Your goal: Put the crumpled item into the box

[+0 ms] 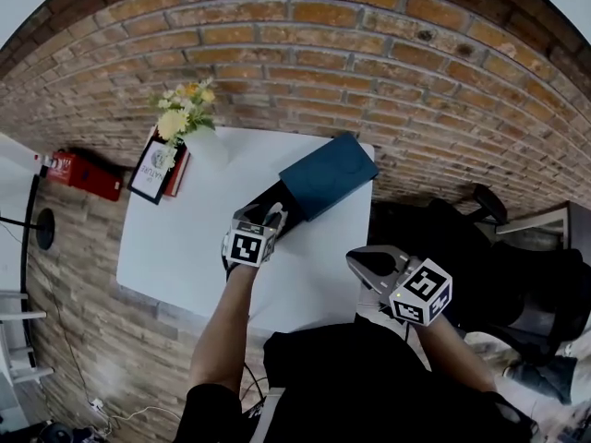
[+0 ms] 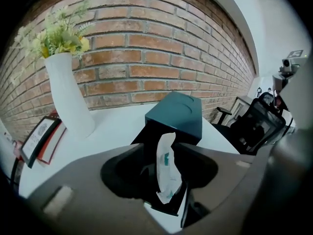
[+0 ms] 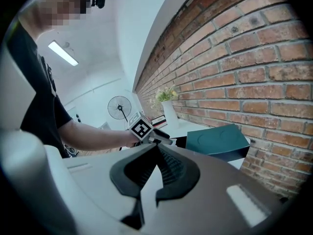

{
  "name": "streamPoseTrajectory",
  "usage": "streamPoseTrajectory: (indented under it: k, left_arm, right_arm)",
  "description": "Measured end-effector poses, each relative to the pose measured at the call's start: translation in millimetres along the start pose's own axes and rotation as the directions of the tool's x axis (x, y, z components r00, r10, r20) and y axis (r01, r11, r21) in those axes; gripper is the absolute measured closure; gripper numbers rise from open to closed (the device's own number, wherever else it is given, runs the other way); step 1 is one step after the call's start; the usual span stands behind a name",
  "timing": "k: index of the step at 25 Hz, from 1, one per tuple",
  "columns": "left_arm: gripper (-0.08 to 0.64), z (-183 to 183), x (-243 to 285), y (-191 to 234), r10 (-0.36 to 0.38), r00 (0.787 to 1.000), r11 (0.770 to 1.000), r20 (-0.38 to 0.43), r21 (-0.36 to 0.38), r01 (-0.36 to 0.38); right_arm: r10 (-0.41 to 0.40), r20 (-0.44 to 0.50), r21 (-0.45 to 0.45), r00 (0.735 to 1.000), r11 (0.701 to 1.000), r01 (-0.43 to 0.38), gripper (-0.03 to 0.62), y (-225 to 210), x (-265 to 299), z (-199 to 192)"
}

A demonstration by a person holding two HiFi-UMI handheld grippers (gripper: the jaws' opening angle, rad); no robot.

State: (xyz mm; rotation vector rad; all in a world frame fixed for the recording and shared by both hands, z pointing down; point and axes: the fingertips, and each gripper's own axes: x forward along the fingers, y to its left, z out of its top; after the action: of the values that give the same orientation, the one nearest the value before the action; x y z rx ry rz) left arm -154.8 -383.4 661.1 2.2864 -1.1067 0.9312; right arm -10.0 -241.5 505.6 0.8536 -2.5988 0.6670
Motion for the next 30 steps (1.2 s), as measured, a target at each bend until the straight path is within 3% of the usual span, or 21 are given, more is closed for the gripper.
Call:
streamPoseTrajectory:
  k: [8, 11, 14, 20, 25, 30]
  left_arm:
    - [0.341, 8.3, -25.7, 7.0, 0.108, 0.993, 0.993, 0.051, 0.051, -0.11]
    - [0.347, 7.4, -45.2, 5.1, 0.145, 0.988, 0.989, 0.058, 0.023, -0.146]
    - [0.41, 5.5, -66.6, 2.0, 0.189, 0.979, 0.982, 0.074, -0.02, -0.188]
    - [0.414, 1.3, -84.5, -22.6, 0.218, 0.971, 0.975, 0.095, -0.055, -0.214]
    - [0.37, -19.5, -54.5, -61.4, 0.153, 0.988, 0.988, -0.022, 0.012, -0.153]
    - [0.341, -26.5, -25.7, -64.9, 0.198, 0.976, 0.976, -0.089, 0.113, -0.187]
  right_arm:
    - [0.067, 0.007, -0.015, 0.998, 0.998, -0.067, 0.592, 9.4, -7.2, -0.1]
    - [0.11, 0.004, -0.024, 0.994, 0.994, -0.109, 0.592, 14.5, -6.7, 0.2]
    - [0.156, 0.001, -0.038, 0.988, 0.987, -0.156, 0.592, 19.0, -6.2, 0.8]
    - [0.256, -0.013, -0.069, 0.967, 0.964, -0.256, 0.592, 26.5, -7.0, 0.2]
    - [0.307, -0.019, -0.08, 0.951, 0.948, -0.308, 0.592, 27.6, -13.0, -1.3]
    - [0.303, -0.02, -0.083, 0.953, 0.949, -0.303, 0.592, 19.2, -20.5, -2.0]
